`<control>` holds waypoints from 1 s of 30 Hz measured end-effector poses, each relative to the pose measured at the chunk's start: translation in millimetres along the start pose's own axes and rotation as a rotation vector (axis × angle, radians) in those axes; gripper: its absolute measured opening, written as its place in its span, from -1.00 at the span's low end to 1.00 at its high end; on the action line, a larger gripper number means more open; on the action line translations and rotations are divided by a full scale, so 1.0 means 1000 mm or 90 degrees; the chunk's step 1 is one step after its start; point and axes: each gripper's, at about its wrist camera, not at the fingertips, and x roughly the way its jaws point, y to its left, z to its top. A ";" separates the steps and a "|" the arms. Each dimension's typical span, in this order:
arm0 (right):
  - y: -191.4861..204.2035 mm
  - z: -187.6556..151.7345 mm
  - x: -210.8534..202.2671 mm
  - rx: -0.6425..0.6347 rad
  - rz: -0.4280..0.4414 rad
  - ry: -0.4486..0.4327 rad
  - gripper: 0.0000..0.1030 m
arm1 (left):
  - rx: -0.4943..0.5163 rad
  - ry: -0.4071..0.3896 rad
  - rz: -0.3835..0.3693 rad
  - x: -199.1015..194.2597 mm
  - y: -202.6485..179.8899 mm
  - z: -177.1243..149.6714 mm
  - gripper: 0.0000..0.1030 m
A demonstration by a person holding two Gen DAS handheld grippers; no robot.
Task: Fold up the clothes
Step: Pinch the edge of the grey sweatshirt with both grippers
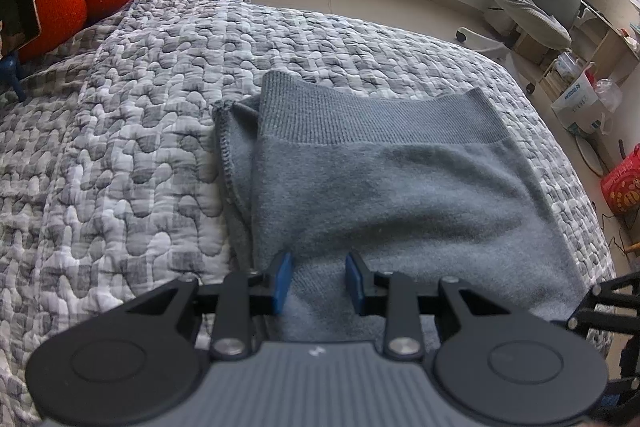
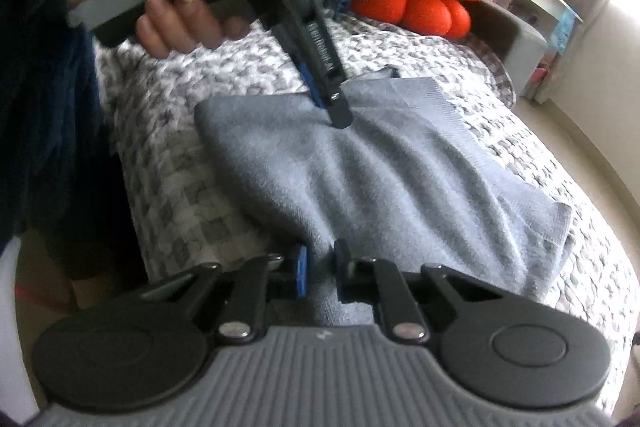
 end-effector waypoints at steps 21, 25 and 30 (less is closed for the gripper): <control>-0.005 0.000 -0.001 0.015 0.013 -0.001 -0.49 | 0.071 -0.068 0.012 -0.035 -0.001 -0.003 -0.28; -0.003 -0.009 -0.002 -0.005 0.018 0.015 -0.30 | 0.139 -0.094 -0.013 -0.051 -0.018 -0.024 -0.28; -0.003 -0.021 -0.013 -0.009 0.014 0.021 -0.22 | 0.162 -0.035 -0.059 -0.042 -0.036 -0.055 -0.27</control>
